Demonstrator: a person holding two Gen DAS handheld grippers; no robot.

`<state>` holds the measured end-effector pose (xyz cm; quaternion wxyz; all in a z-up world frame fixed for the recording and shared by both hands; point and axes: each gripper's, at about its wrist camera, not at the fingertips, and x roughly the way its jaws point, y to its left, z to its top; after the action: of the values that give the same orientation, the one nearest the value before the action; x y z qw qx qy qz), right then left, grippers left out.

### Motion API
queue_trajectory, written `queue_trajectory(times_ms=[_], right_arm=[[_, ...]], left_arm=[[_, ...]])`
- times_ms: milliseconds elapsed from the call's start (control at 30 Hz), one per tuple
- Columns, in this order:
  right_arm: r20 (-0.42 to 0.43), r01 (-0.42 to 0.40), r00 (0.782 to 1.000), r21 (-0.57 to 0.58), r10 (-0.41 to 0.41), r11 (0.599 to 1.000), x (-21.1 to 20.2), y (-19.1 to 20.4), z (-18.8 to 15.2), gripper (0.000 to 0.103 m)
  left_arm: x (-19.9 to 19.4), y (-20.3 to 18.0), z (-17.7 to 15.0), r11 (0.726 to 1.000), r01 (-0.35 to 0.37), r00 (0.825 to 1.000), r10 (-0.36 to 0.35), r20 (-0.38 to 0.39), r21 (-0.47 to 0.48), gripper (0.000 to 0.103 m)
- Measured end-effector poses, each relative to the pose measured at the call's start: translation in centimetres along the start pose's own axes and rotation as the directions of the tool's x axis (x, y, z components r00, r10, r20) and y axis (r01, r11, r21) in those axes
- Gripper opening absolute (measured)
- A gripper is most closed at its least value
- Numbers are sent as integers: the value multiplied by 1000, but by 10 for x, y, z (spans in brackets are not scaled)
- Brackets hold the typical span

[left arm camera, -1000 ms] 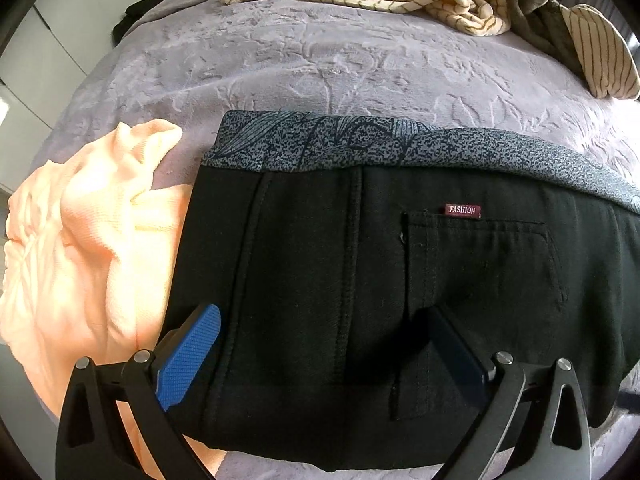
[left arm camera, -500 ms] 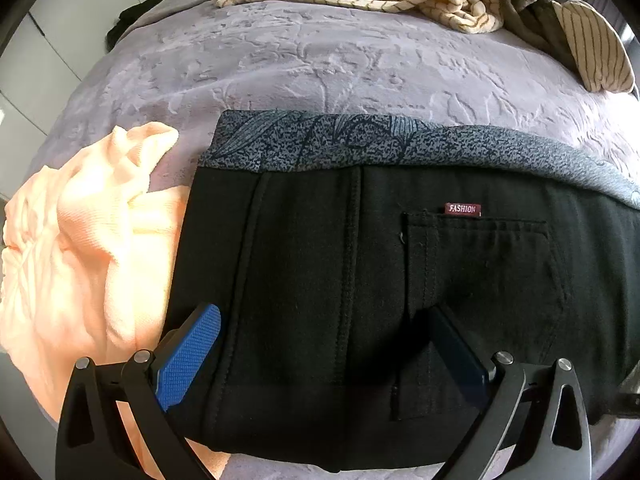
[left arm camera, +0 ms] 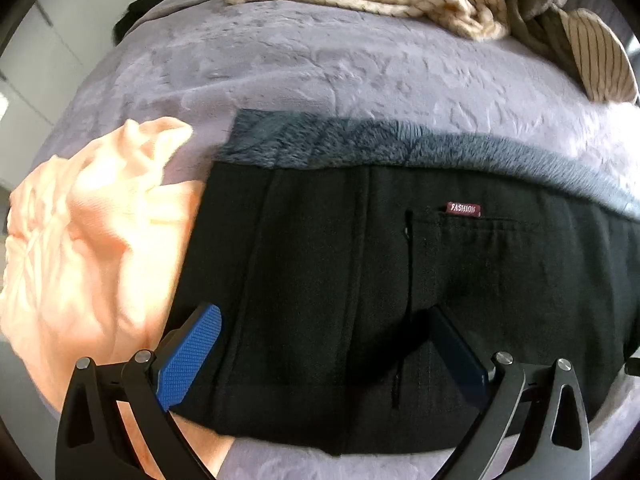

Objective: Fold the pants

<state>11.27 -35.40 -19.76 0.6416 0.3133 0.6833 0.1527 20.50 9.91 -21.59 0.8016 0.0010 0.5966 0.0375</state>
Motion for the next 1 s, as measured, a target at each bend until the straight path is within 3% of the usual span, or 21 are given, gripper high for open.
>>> queue_trajectory(times_ms=[67,133,200,233,300,433,500,600,633,700,733,800,900,1000], right_arm=[[10,26,1000,-180,-24,983,-8,43,15,13],[26,30,999,-353,-22,935,-4,105,37,21],[34,10,999,-501,8,865,9,166,63,62],[34,7,999,-562,15,827,22,195,75,70],[7,-8,1000,-646,17,763,53,247,89,71],[-63,-9,996,-778,-63,628,150,344,111,70],[-81,9,987,-829,-136,559,197,374,114,66],[-110,13,970,-865,-215,502,233,369,112,60],[-112,18,966,-868,-232,496,233,362,111,56],[-134,40,943,-862,-304,506,252,350,113,22],[-153,39,936,-851,-317,524,260,347,116,15],[-198,0,935,-830,-295,557,256,343,118,10],[-264,-94,939,-814,-220,574,243,355,110,10],[-232,-57,946,-806,-226,590,255,355,116,9]], left_arm=[[-14,3,-1,999,34,998,-33,50,-16,103],[-23,5,-1,999,45,995,-43,90,-22,103],[-18,11,-2,998,44,996,-41,81,-38,103],[-12,13,-5,998,43,997,-40,60,-49,103],[5,19,-16,998,31,999,-31,14,-58,103],[5,21,-32,999,32,997,-29,74,-36,103],[5,23,-33,998,45,996,-42,82,-46,103],[3,25,-37,997,56,993,-51,106,-43,103],[3,24,-38,998,58,992,-53,114,-40,103],[3,24,-38,997,62,991,-57,119,-38,103],[3,24,-38,997,65,991,-60,119,-39,103],[1,25,-37,997,67,992,-62,108,-43,103],[-6,27,-42,996,80,992,-75,105,-47,103],[-4,23,-44,998,55,994,-54,98,-11,103]])
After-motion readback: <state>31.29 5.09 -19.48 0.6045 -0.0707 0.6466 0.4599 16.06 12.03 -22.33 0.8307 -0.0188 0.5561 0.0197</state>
